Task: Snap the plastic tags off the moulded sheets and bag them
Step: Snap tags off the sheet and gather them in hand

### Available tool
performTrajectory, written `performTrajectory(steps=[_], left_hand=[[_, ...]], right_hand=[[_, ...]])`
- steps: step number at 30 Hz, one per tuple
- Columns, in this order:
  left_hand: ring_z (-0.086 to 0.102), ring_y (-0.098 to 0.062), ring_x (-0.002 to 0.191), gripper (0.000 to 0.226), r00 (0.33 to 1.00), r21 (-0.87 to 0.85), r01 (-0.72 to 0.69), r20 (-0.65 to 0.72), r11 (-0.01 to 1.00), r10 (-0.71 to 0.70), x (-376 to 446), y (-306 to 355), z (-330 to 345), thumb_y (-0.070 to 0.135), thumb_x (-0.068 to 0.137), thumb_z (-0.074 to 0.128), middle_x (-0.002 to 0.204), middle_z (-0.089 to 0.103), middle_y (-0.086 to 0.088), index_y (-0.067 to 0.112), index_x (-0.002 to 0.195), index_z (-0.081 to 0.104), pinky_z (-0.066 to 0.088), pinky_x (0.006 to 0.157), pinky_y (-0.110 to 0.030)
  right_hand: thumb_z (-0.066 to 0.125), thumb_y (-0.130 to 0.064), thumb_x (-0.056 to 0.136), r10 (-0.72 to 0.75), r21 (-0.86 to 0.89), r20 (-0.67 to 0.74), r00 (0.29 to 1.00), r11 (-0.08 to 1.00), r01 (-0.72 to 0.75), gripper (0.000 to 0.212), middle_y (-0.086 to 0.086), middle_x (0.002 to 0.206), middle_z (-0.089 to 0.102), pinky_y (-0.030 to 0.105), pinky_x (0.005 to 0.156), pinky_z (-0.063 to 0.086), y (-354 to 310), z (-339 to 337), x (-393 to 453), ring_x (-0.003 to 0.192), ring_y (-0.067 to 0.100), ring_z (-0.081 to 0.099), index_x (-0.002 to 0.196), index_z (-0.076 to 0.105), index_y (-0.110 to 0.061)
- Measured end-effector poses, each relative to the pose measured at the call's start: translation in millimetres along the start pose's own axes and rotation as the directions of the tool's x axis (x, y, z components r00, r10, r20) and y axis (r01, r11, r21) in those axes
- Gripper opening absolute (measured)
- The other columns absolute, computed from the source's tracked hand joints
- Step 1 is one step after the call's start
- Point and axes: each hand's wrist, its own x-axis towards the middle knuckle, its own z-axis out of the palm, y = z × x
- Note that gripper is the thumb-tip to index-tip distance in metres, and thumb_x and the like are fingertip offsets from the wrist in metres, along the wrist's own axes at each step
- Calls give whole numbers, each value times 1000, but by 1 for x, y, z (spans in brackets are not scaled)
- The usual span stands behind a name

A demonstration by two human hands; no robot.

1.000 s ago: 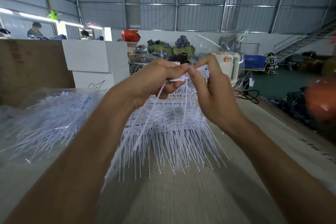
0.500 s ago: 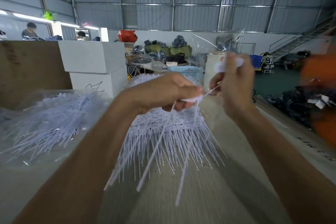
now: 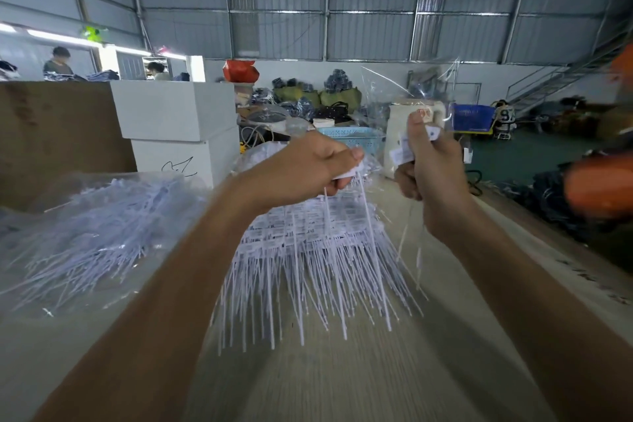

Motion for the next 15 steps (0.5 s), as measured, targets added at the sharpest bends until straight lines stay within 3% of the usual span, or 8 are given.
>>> performTrajectory(steps=[3, 7, 10, 11, 13, 15], left_hand=[[53, 3, 51, 48, 1000, 5, 4, -4, 1000, -4, 0, -1, -1, 40, 105, 46, 58, 61, 14, 22, 60, 51, 41, 51, -9], [52, 0, 48, 50, 999, 73, 19, -49, 997, -16, 2, -8, -1, 43, 104, 47, 55, 61, 12, 19, 63, 59, 43, 51, -12], [57, -5, 52, 44, 989, 370, 123, -117, 921, -85, 8, -26, 17, 51, 105, 38, 51, 58, 6, 16, 99, 64, 51, 74, -28], [63, -7, 60, 42, 987, 409, 158, -71, 899, -141, 9, -31, 25, 53, 105, 34, 51, 59, 4, 21, 111, 60, 51, 84, -33], [70, -8, 90, 40, 963, 305, 186, 131, 934, -235, 10, -33, 38, 58, 103, 32, 58, 70, 3, 33, 126, 53, 43, 101, -37], [64, -2, 109, 40, 942, 161, 149, 276, 976, -189, 12, -32, 43, 65, 98, 38, 84, 77, 2, 43, 125, 57, 39, 107, -38]], right_hand=[[52, -45, 103, 77, 17, 16, 997, 997, -77, 25, -6, 54, 41, 23, 43, 28, 16, 10, -10, 46, 11, 35, 86, 56, -27], [55, -40, 102, 51, -53, 45, 998, 997, -49, 26, 6, 62, 36, 24, 43, 28, 29, 18, -18, 50, 16, 32, 86, 53, -19], [55, -38, 103, 48, -35, 0, 999, 998, -48, 27, 6, 61, 33, 26, 44, 24, 27, 17, -17, 51, 16, 29, 86, 51, -17], [54, -37, 103, 47, -15, -27, 999, 999, -47, 27, 4, 60, 34, 25, 44, 24, 26, 16, -16, 50, 15, 28, 86, 50, -17], [52, -36, 105, 50, 51, -81, 995, 998, -46, 27, -1, 55, 35, 23, 43, 24, 23, 15, -14, 47, 13, 28, 84, 49, -18], [52, -34, 105, 76, 145, -129, 989, 988, -57, 28, -4, 52, 35, 24, 42, 26, 19, 15, -13, 43, 12, 29, 83, 47, -18]])
